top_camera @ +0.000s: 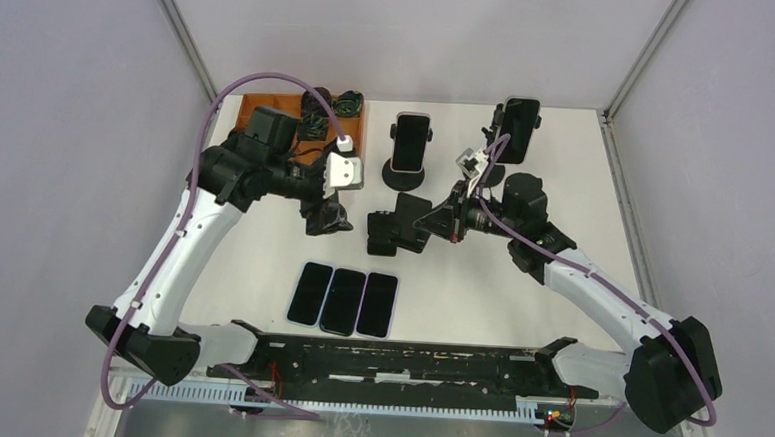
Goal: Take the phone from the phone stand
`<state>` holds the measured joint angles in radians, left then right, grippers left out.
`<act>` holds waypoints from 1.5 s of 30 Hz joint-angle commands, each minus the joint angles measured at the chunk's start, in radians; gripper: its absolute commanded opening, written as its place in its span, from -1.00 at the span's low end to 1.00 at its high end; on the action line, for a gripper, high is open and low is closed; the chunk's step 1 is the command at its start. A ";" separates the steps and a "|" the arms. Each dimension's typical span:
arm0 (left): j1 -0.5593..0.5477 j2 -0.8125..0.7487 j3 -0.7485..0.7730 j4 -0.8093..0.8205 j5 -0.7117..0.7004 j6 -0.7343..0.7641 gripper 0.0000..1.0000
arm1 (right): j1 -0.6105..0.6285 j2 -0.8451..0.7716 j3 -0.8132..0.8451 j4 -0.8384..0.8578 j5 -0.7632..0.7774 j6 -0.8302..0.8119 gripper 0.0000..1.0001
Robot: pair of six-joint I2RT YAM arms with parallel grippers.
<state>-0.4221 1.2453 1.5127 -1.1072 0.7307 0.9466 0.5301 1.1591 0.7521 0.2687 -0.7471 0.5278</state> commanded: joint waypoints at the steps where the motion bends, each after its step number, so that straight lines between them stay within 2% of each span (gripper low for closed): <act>1: -0.001 0.030 0.061 -0.025 -0.074 -0.124 1.00 | -0.020 0.053 0.018 -0.149 0.062 -0.274 -1.00; 6: -0.002 0.031 0.072 -0.020 -0.109 -0.187 1.00 | -0.031 0.172 0.044 -0.181 0.074 -0.483 -1.00; 12: -0.001 0.001 0.021 -0.005 -0.114 -0.192 1.00 | -0.038 0.286 0.090 -0.214 0.005 -0.713 -1.00; 18: 0.000 -0.053 -0.044 0.057 -0.097 -0.175 1.00 | -0.046 0.393 0.190 -0.352 -0.034 -0.935 -0.98; 26: 0.000 -0.055 -0.065 0.083 -0.115 -0.187 1.00 | -0.060 0.530 0.271 -0.454 -0.044 -1.042 -0.87; 31: -0.001 -0.055 -0.078 0.099 -0.131 -0.185 1.00 | -0.076 0.536 0.247 -0.442 -0.008 -1.030 -0.52; 35: -0.002 -0.052 -0.081 0.111 -0.121 -0.194 1.00 | -0.106 0.478 0.217 -0.395 0.056 -0.977 -0.05; 37: -0.001 -0.050 -0.079 0.117 -0.124 -0.201 1.00 | -0.113 0.437 0.214 -0.389 0.081 -0.972 0.08; 38: -0.001 -0.048 -0.080 0.121 -0.124 -0.203 1.00 | -0.113 0.418 0.218 -0.394 0.100 -0.972 0.30; 39: -0.001 -0.047 -0.080 0.126 -0.124 -0.204 1.00 | -0.113 0.400 0.228 -0.405 0.122 -0.973 0.64; 40: -0.001 -0.046 -0.080 0.130 -0.124 -0.208 1.00 | -0.113 0.382 0.245 -0.417 0.149 -0.973 0.85; 41: -0.002 -0.045 -0.080 0.134 -0.124 -0.209 1.00 | -0.114 0.367 0.259 -0.432 0.162 -0.967 0.96; 45: -0.002 -0.040 -0.065 0.161 -0.136 -0.249 1.00 | -0.117 0.287 0.333 -0.412 0.169 -0.851 0.96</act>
<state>-0.4221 1.2011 1.4326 -1.0069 0.6025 0.7715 0.4149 1.5444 0.9886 -0.1909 -0.6209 -0.4274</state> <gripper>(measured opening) 0.997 0.979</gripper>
